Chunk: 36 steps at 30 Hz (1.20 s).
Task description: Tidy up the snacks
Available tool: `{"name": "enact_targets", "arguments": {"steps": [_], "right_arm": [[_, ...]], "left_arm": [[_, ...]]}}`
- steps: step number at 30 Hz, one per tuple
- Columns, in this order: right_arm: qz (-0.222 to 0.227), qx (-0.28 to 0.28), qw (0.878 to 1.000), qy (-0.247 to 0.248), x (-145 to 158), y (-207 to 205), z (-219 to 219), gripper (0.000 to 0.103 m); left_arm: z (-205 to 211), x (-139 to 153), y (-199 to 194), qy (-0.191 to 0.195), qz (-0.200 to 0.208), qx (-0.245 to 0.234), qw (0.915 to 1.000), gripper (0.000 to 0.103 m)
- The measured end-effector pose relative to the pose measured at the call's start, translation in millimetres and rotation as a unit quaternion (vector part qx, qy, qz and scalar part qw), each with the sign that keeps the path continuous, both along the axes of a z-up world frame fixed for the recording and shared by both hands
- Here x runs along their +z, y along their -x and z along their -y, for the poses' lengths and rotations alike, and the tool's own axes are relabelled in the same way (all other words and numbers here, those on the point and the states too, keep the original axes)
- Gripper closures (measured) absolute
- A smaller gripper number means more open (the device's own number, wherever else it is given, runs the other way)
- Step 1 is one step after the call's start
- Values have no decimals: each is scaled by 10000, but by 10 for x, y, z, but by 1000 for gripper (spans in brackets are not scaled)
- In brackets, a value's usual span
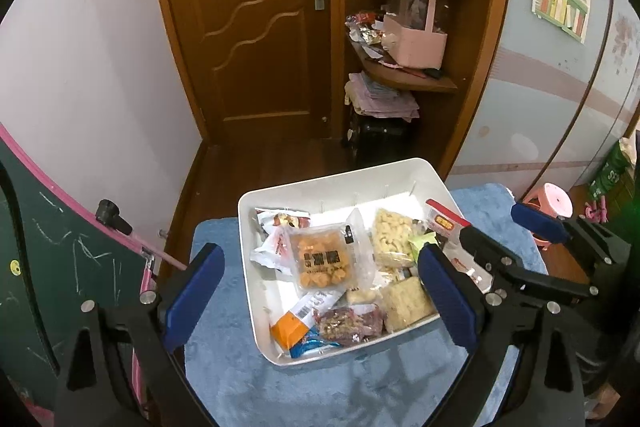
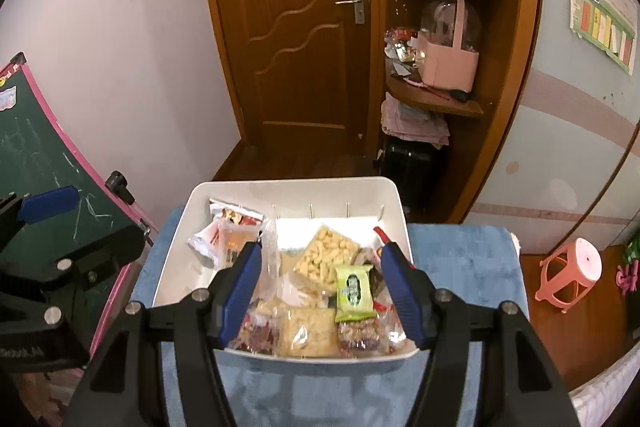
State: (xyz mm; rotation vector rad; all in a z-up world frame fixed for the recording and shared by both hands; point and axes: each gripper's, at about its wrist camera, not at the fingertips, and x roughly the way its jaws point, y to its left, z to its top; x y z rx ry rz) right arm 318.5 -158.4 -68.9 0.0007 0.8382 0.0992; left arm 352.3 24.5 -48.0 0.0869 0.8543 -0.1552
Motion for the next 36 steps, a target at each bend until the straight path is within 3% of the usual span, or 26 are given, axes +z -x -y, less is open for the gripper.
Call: {"name": "enact_targets", "arguments": {"steps": [7,16,27,36], "right_arm": [[-53,-101,9998,-133,90,354,42,40],[-165,-215,9996,-123,239,1159,-25,40],[-348,-721,9965,-230,453,2145,-77,40],[-367,-1094,9925,-411,603,2658,-72,40]], "left_arm": [[38,88,357,132,-10,-59,9999,6],[21,150,1114,273,-126,-80,9995,6],[-101,381,2111,352,41,-350,9988,3],[-170,581,2581,224,303,-456,9982,1]]}}
